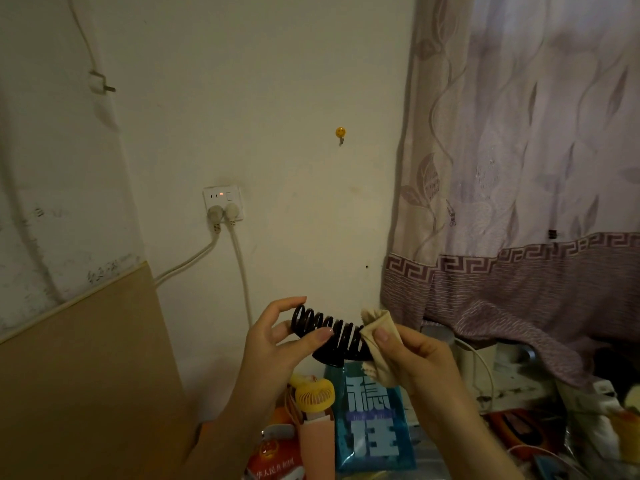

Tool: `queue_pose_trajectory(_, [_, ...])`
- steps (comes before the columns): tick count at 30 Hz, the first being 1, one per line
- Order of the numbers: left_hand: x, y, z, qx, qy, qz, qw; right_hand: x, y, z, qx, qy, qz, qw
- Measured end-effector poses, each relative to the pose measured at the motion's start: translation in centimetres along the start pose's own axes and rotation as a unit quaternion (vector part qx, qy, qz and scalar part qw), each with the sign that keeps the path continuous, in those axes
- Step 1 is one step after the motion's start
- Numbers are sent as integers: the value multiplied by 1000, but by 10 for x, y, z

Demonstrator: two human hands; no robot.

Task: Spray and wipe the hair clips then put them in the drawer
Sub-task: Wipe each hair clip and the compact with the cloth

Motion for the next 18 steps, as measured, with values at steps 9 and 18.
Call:
queue_pose_trajectory(9, [5, 0, -10, 21, 38, -13, 999, 4, 1, 9, -31, -7, -5, 999])
queue_pose_trajectory(18, [9, 0, -10, 14, 54, -40, 998, 12, 0, 13, -64, -64, -9, 996])
Point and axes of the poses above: each hand's wrist, its own y-axis away from the middle knuckle, its own x-axis out of the back of the hand, z = x × y, the point moved 9 cm from there along -y, towards the middle knuckle, and after that the axes turned 15 degrees about -z, right-handed, at the moved point
